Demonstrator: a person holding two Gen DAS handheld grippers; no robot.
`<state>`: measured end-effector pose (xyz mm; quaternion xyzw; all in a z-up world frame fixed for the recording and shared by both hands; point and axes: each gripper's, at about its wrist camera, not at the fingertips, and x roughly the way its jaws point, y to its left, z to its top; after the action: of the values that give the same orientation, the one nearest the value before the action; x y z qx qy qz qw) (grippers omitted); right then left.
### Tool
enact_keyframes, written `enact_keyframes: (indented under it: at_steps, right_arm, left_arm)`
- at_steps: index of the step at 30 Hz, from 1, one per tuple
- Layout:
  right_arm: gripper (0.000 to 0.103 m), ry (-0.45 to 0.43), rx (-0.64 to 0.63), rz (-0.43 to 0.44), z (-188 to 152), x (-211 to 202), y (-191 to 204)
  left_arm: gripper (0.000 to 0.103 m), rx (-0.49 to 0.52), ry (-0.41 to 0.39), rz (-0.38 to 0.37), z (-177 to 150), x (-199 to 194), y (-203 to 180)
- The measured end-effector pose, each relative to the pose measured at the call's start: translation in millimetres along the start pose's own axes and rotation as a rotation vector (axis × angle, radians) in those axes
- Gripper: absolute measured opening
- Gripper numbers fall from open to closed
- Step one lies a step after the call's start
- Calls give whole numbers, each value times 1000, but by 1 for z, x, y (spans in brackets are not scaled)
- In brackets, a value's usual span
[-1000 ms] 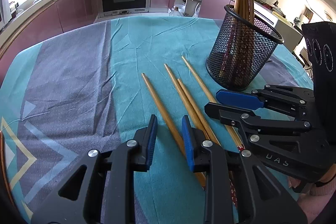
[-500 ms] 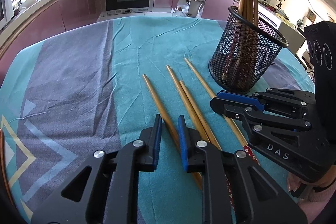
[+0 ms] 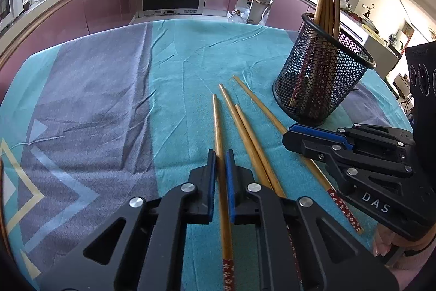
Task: Organize utensils
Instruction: 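Lift the chopstick upright with the left tool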
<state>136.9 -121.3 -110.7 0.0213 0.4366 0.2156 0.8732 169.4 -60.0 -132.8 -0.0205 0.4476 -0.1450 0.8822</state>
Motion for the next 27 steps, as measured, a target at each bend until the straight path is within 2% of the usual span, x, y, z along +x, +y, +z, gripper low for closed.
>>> enact_keyframes:
  at_steps: [11,27]
  right_arm:
    - [5,-36,-10,42,-1,-23,4]
    - [5,-117,-32,84,3,-57,13]
  left_arm:
    - [7,-5,-20,-20,-2,-14,0]
    - [7,0,-94,-79,-2,-60,1]
